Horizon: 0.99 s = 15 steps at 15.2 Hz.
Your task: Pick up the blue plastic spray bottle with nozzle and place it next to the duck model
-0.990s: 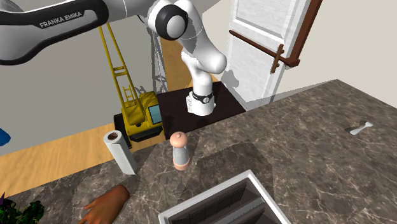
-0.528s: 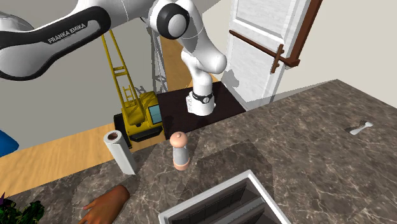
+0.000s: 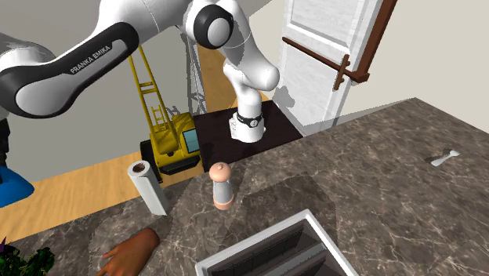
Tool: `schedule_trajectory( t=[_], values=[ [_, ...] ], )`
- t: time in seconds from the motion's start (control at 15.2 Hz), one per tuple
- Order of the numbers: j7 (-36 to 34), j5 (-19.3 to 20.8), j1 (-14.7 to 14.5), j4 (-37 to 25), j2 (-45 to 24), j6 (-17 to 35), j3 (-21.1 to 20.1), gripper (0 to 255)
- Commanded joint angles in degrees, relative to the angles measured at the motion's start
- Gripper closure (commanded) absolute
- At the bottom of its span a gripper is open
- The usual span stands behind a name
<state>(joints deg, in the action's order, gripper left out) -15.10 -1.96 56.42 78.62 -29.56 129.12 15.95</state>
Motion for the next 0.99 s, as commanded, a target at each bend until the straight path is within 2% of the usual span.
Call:
schedule_trajectory(
  t=[0.0, 0.92],
  values=[
    [-0.1, 0.0, -0.1, 1.1, -0.2, 1.4, 0.0, 255],
    [-0.4, -0.6, -0.1, 7.3, -3.3, 10.5, -0.5, 255]
  ],
)
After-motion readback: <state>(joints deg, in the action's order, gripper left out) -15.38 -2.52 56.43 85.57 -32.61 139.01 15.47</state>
